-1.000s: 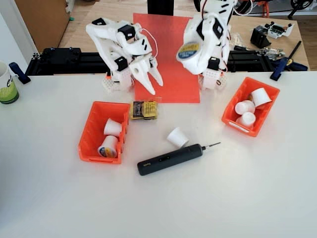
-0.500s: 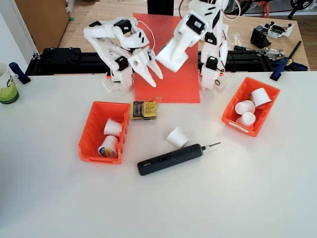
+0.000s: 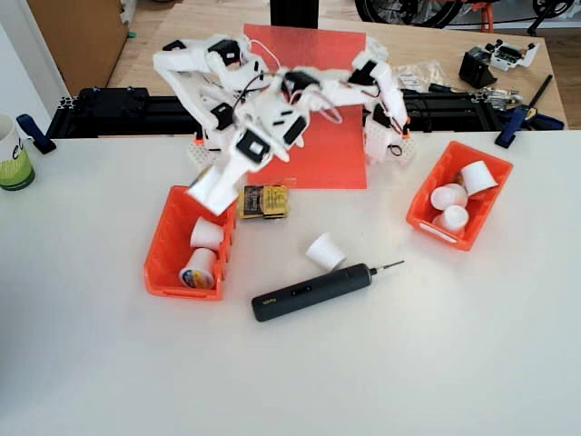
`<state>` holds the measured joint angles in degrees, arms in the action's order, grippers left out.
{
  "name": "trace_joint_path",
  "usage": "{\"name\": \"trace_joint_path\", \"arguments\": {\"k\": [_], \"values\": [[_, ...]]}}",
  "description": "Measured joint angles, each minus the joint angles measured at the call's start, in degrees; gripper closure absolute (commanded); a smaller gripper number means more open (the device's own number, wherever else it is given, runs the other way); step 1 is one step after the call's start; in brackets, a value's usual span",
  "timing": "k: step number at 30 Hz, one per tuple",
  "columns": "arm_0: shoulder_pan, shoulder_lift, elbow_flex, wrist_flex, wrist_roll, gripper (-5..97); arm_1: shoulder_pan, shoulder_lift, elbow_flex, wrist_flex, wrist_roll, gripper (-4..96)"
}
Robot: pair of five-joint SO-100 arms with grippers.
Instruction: Sort the coffee pods, blue into left, red into right
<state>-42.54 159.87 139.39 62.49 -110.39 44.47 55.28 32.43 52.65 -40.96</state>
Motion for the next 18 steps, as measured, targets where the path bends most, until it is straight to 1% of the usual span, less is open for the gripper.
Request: {"name": "trace_joint_path", "arguments": {"k": [2,5,6,8,9,10,14,18], "values": [[0.97,0.09,0.97,-2.29,0.09,70,0.79,-2.72,0.09,-0.79,-3.16,82.1],[2.37,0.09,1.41,-3.78,0.09,70,2.02,-5.45,0.09,-1.05,-6.42,79.3],[3.08,0.09,1.49,-3.78,0.09,70,2.64,-6.06,0.09,-1.23,-7.38,76.2],[4.83,0.18,2.2,-3.87,0.09,70,4.22,-6.68,0.09,-1.76,-8.96,62.5],[5.1,0.26,2.64,-3.87,0.09,70,5.1,-6.68,0.09,-2.02,-9.67,57.9],[5.19,0.26,2.72,-3.87,0.09,70,5.62,-6.68,0.09,-2.37,-10.46,56.3],[7.03,0.79,2.72,-3.69,0.44,70,6.33,-6.68,0.09,-2.72,-12.92,53.7],[7.82,2.02,3.25,-2.11,0.79,69,7.38,-6.68,0.09,-2.72,-12.92,53.5]]}}
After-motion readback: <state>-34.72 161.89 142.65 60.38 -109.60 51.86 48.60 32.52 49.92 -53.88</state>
